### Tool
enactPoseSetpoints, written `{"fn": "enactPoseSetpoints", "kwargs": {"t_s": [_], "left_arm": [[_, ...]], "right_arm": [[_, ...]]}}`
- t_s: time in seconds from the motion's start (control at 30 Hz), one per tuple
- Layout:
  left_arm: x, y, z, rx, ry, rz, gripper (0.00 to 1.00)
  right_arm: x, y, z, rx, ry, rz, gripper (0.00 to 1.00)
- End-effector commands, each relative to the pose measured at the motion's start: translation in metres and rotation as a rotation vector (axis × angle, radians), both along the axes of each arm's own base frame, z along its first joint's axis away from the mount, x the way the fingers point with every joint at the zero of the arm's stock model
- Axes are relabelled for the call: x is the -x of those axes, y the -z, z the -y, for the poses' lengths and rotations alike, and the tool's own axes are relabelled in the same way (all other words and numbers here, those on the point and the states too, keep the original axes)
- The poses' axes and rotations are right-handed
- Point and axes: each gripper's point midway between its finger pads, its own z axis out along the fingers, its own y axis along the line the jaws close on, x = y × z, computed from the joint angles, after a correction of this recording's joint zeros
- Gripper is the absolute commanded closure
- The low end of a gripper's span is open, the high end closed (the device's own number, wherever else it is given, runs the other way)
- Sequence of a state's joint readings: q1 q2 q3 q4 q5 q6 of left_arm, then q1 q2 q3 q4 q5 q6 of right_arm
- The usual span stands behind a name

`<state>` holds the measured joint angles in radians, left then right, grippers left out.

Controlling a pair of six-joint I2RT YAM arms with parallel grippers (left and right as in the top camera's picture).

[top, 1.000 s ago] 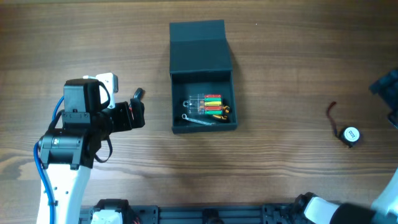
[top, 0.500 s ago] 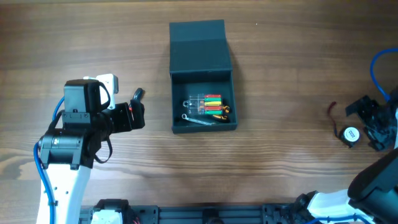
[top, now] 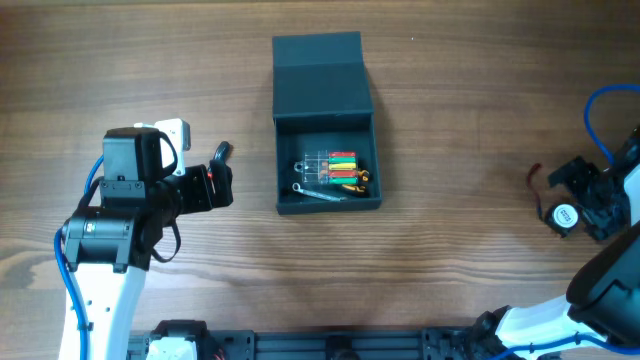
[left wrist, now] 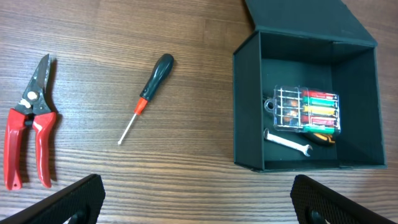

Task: Pack container
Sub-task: 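Move the right gripper toward the round tape measure, then lower the right gripper and close it on the black tape measure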

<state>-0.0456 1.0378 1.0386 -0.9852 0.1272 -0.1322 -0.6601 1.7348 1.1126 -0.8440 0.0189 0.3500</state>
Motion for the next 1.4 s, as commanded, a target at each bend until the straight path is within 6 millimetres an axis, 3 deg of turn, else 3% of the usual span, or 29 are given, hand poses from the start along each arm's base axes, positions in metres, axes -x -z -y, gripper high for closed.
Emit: {"fn": "enactPoseSetpoints", "kwargs": {"t_s": [0.0,0.4,0.6,0.8,1.0,1.37], "left_arm": [[-0.002,-0.007,-0.002,-0.014,0.01,0.022,0.0],[-0.002,-0.007,-0.002,-0.014,0.01,0.022,0.0],[-0.002,-0.007,-0.002,-0.014,0.01,0.022,0.0],[-0.002,-0.007,-0.002,-0.014,0.01,0.021,0.0],[-0.002,-0.007,-0.002,-0.014,0.01,0.021,0.0],[-0.002,-0.007,-0.002,-0.014,0.01,0.021,0.0]], "right_arm": [[0.005,0.016,-0.006,-0.022,-0.009,-0.009,0.0],[0.015,0.046,-0.016,-0.019,-0.009,0.007,0.0],[0.013,0.047,-0.015,-0.016,-0.008,0.016,0.01],[-0.002,0.045,-0.022,-0.058,-0.045,0.096,0.01],[-0.001,0.045,-0.022,-0.061,-0.044,0.092,0.01],[0.006,0.049,-0.026,-0.075,-0.016,0.067,0.22]]}}
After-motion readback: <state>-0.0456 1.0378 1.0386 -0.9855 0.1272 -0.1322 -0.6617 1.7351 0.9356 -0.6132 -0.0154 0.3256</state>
